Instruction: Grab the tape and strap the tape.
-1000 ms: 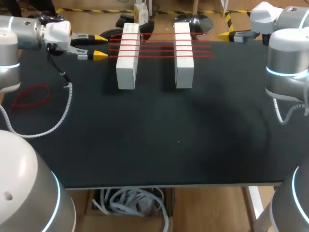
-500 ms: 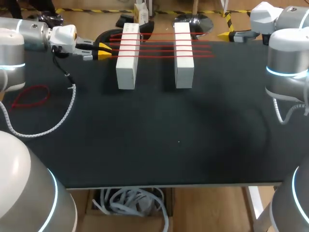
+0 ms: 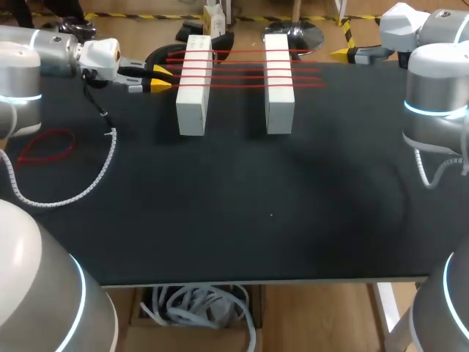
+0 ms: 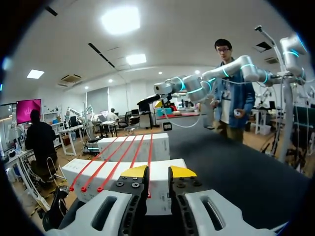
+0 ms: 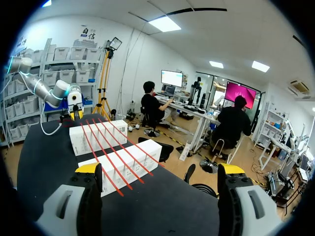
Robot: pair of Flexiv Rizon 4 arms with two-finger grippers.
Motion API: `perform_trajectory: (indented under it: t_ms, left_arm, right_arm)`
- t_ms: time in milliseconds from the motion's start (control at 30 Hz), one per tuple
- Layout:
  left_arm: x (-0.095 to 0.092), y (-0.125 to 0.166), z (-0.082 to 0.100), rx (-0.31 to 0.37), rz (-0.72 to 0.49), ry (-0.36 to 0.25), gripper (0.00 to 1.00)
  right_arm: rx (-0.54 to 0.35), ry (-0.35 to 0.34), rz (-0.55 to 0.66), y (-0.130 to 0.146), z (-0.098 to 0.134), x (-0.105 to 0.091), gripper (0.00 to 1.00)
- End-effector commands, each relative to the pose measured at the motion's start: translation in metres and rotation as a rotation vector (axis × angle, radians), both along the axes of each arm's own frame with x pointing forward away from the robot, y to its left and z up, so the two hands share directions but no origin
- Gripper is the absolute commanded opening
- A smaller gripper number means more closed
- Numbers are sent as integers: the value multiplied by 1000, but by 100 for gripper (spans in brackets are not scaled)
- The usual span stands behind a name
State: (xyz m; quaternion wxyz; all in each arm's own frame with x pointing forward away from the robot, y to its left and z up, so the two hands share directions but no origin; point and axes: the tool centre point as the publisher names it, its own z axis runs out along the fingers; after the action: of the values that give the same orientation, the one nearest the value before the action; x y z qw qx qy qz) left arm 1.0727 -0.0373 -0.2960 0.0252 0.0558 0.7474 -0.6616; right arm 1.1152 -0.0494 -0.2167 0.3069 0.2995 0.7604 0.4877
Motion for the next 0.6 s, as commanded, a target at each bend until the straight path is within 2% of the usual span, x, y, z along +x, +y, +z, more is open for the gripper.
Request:
perform_trajectory:
  t_ms: [33, 500, 600]
  left_arm:
    - [3, -1, -3, -5, -2, 0, 20]
    - [10, 5, -13, -18, 31, -4, 22]
    - [12, 5, -15, -21, 34, -6, 20]
  right_arm:
    - [0, 0, 0, 0, 0, 0, 100]
    - [0, 0, 0, 0, 0, 0, 100]
    - [0, 0, 0, 0, 0, 0, 100]
